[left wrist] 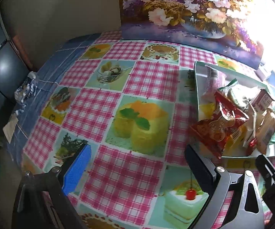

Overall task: Organize snacks
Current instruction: 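Withdraw both open tools from the tray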

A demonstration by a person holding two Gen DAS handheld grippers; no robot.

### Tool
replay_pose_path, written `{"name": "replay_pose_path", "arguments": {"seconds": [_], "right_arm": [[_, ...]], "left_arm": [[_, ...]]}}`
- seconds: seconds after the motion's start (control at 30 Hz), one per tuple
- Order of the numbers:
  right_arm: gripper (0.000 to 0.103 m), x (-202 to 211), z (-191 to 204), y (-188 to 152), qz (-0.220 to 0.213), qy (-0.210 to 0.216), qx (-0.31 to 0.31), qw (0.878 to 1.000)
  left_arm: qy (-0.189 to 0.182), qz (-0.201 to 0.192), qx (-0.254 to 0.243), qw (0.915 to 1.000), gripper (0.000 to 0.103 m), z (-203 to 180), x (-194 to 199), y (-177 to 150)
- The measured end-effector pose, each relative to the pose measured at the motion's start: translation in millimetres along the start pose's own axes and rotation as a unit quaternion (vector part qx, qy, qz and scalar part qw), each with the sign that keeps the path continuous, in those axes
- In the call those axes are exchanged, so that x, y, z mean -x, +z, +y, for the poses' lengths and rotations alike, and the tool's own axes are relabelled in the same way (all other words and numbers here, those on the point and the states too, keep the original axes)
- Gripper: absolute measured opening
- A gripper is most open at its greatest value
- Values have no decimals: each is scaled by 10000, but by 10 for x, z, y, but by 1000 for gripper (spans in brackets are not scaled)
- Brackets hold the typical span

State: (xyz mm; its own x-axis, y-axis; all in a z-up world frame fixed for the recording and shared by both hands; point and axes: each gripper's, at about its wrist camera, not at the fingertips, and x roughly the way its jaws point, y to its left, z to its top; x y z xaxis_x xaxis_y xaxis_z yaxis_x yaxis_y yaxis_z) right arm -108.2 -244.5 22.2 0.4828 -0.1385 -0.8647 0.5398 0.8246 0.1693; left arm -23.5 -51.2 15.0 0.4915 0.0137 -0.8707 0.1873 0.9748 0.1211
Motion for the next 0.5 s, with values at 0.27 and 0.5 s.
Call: {"name": "replay_pose_path", "arguments": {"seconds": [0.27, 0.5], "right_arm": [[103, -6, -20, 0, 22, -3, -49, 10000], [103, -15, 5, -4, 46, -9, -11, 10000]], "left_arm": [[120, 18, -114, 9999, 98, -6, -13, -4], [119, 55, -175, 9998, 98, -27, -30, -1]]}}
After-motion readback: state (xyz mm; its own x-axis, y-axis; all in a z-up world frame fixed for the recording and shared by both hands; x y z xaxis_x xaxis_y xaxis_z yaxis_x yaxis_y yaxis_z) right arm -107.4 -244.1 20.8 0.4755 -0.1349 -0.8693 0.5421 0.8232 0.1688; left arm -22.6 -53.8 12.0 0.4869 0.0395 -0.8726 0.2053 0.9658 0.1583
